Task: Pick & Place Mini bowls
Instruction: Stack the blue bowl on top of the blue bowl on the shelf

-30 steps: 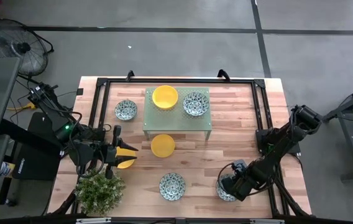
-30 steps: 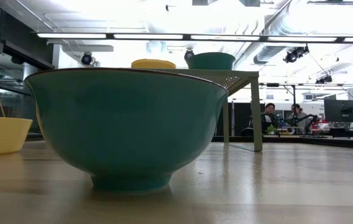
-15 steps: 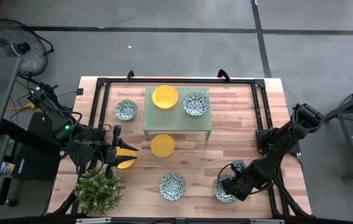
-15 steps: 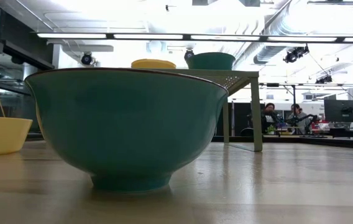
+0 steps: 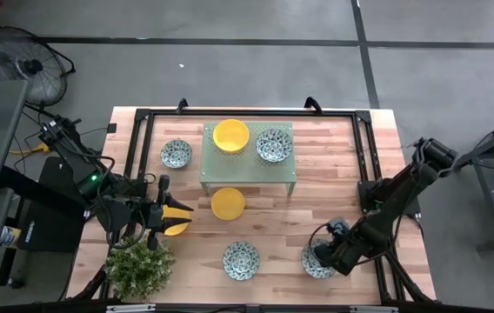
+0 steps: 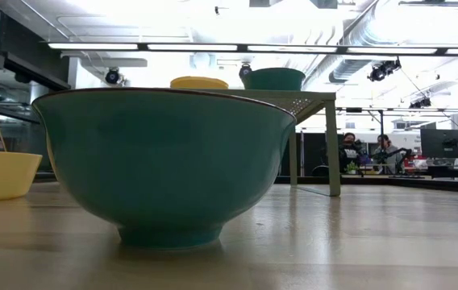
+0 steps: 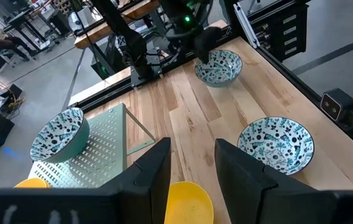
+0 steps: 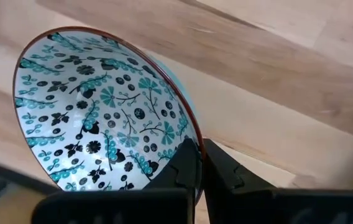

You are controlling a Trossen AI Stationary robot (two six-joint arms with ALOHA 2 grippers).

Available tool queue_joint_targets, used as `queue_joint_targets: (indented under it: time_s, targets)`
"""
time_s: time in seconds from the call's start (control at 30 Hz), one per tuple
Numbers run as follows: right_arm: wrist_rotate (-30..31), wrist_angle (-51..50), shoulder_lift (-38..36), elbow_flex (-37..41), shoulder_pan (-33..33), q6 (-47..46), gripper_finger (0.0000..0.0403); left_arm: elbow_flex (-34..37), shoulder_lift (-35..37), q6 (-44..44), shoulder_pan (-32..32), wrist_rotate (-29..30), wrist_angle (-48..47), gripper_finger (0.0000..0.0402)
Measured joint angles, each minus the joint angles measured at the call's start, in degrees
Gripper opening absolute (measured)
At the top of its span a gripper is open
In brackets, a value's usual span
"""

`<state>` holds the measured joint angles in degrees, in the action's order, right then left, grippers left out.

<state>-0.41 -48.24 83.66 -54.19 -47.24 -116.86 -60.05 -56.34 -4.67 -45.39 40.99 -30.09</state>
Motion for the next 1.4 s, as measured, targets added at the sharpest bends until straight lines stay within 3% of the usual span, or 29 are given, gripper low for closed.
queue_joint_targets:
  time_s: [0.33, 0.53, 0.7, 1.0, 1.4]
  targets:
    - [6.8, -6.0, -10.1, -2.3, 1.2, 4.6, 0.0, 0.0, 0.0, 0.4, 0.0, -0.1, 1.1, 0.0121]
    - [12.8, -20.7, -14.8, -11.7, 6.9, 11.6, 0.0, 0.0, 0.0, -0.2, 0.0, 0.1, 1.7, 0.0121]
    - [14.0, -32.9, -15.6, -21.7, 15.9, 21.2, 0.0, 0.0, 0.0, -0.3, 0.0, 0.1, 1.7, 0.0121]
    - [7.3, -38.3, -15.6, -33.2, 35.2, 43.8, 0.0, 0.0, 0.0, -1.2, 0.0, 1.4, 3.4, 0.0121]
    - [-5.5, -32.4, -11.3, -34.7, 58.2, 63.6, 0.0, 0.0, 0.0, -0.9, 0.0, 1.5, 3.7, 0.0121]
